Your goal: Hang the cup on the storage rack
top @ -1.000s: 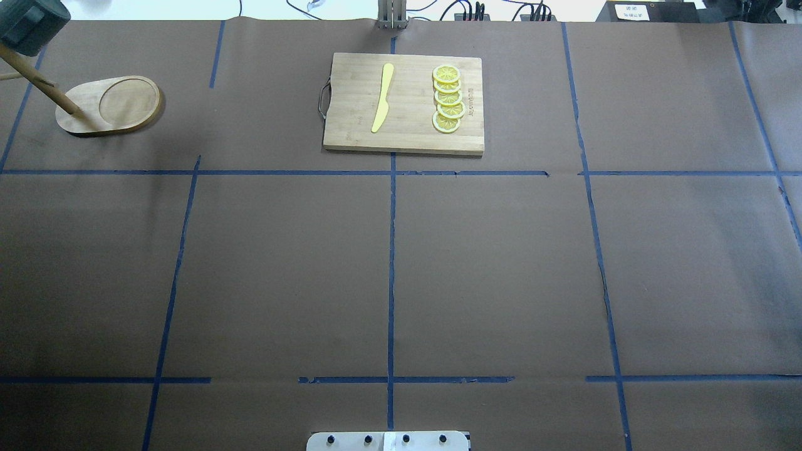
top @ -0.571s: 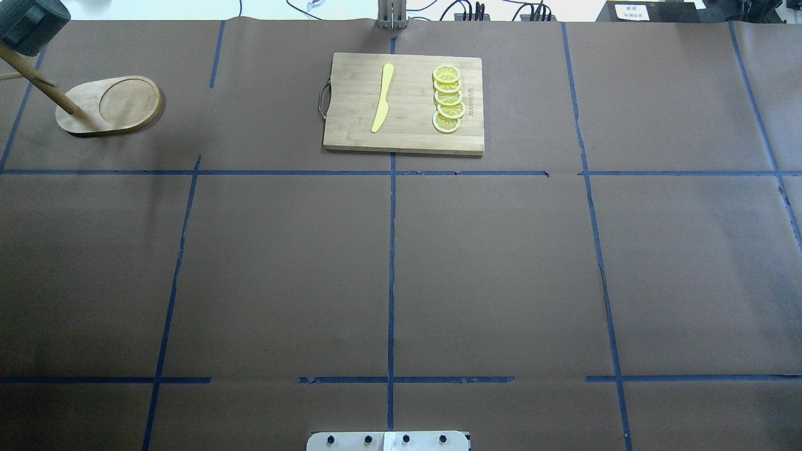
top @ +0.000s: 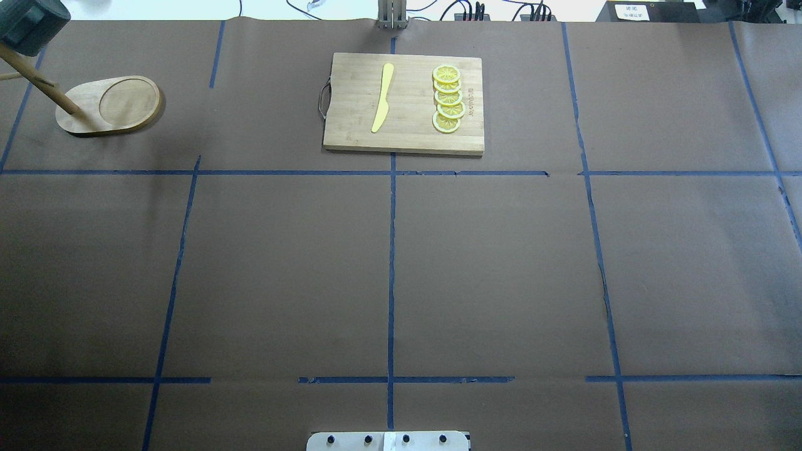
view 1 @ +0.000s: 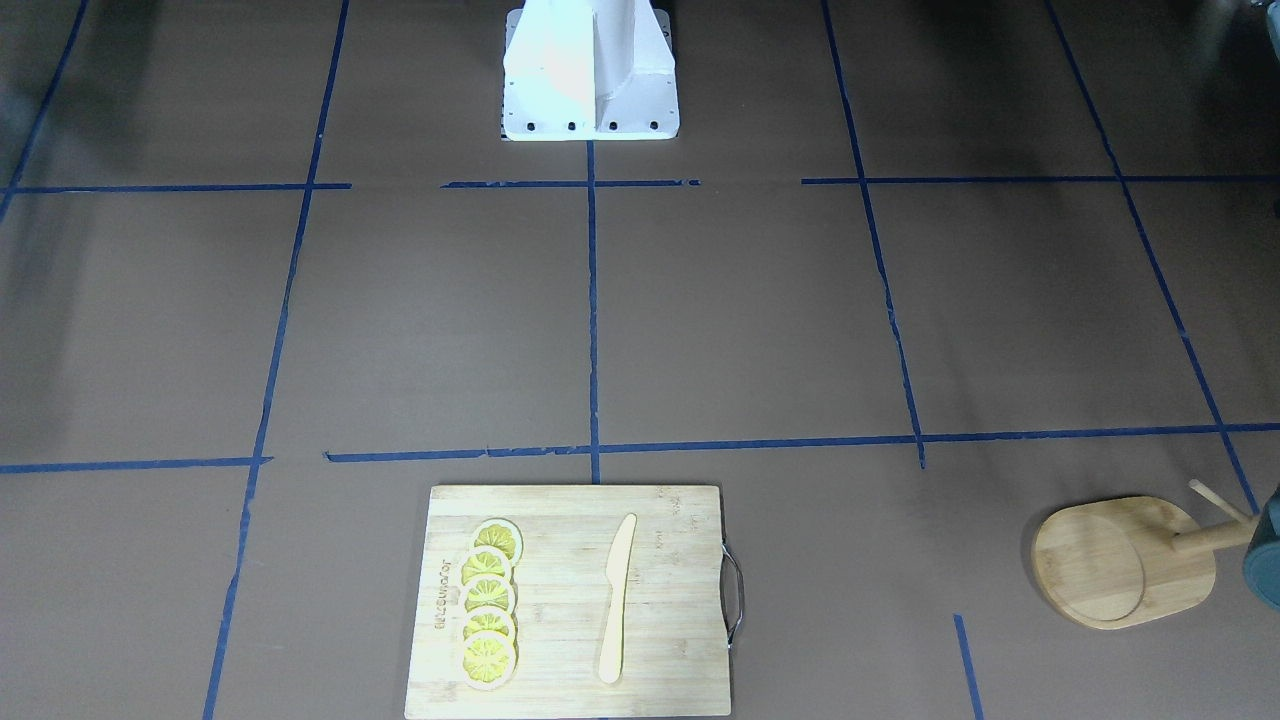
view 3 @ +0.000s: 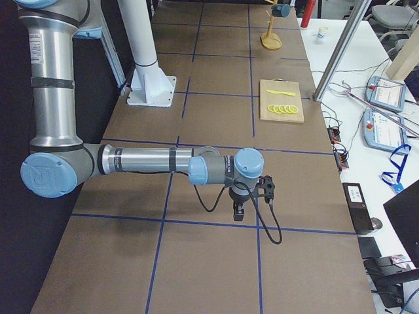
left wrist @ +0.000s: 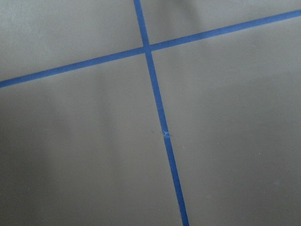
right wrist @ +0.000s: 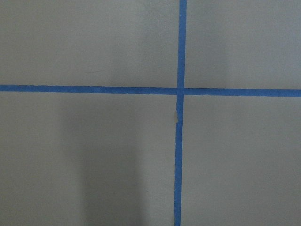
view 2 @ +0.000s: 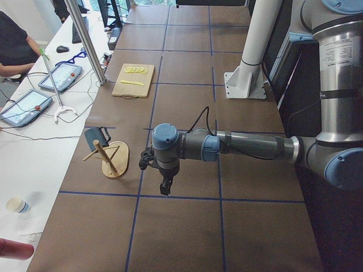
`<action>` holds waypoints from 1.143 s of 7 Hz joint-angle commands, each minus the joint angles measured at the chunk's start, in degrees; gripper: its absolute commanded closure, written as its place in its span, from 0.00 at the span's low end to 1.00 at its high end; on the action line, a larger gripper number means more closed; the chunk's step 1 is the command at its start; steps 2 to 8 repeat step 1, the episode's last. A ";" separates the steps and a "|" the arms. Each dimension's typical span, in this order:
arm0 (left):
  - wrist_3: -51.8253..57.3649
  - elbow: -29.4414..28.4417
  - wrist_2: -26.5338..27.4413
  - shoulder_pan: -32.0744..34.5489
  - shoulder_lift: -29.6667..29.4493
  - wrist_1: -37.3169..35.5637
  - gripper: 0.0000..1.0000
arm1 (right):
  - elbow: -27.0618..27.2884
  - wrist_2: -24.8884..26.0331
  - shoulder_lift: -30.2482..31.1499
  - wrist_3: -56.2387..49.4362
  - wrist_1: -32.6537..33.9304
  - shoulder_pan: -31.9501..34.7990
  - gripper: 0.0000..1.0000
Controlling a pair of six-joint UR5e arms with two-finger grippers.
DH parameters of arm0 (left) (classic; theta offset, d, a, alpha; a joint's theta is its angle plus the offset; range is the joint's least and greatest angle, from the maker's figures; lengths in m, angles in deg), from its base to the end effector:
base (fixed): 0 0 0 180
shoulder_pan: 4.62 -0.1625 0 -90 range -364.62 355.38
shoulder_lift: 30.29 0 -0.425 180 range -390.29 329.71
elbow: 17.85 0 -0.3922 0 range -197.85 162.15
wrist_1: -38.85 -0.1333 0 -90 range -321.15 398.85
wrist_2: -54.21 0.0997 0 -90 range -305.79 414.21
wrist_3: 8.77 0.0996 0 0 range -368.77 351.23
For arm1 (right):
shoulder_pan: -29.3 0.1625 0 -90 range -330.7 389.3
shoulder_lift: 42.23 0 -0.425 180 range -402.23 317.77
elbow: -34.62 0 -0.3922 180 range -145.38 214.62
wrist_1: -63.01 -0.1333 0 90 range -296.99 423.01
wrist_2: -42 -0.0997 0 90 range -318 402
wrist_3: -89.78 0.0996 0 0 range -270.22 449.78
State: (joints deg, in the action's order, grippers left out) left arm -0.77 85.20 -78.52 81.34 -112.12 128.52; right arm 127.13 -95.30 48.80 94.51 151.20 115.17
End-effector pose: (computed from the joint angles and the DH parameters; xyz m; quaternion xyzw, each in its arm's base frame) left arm -0.0349 -0.4391 0.6148 0.0495 0.3625 0.1120 0.9239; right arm 0.0248 -0.4909 0.6390 -0.0048 -0.4018 -0.0067 0.9157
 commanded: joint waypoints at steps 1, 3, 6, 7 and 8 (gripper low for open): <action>0.08 0.48 0.10 -0.09 -0.17 -0.02 0.00 | -0.92 -1.83 0.02 0.28 -0.30 0.00 0.00; 0.08 0.48 0.10 -0.09 -0.17 -0.02 0.00 | -0.92 -1.83 0.02 0.28 -0.30 0.00 0.00; 0.08 0.48 0.10 -0.09 -0.17 -0.02 0.00 | -0.92 -1.83 0.02 0.28 -0.30 0.00 0.00; 0.08 0.48 0.10 -0.09 -0.17 -0.02 0.00 | -0.92 -1.83 0.02 0.28 -0.30 0.00 0.00; 0.08 0.48 0.10 -0.09 -0.17 -0.02 0.00 | -0.92 -1.83 0.02 0.28 -0.30 0.00 0.00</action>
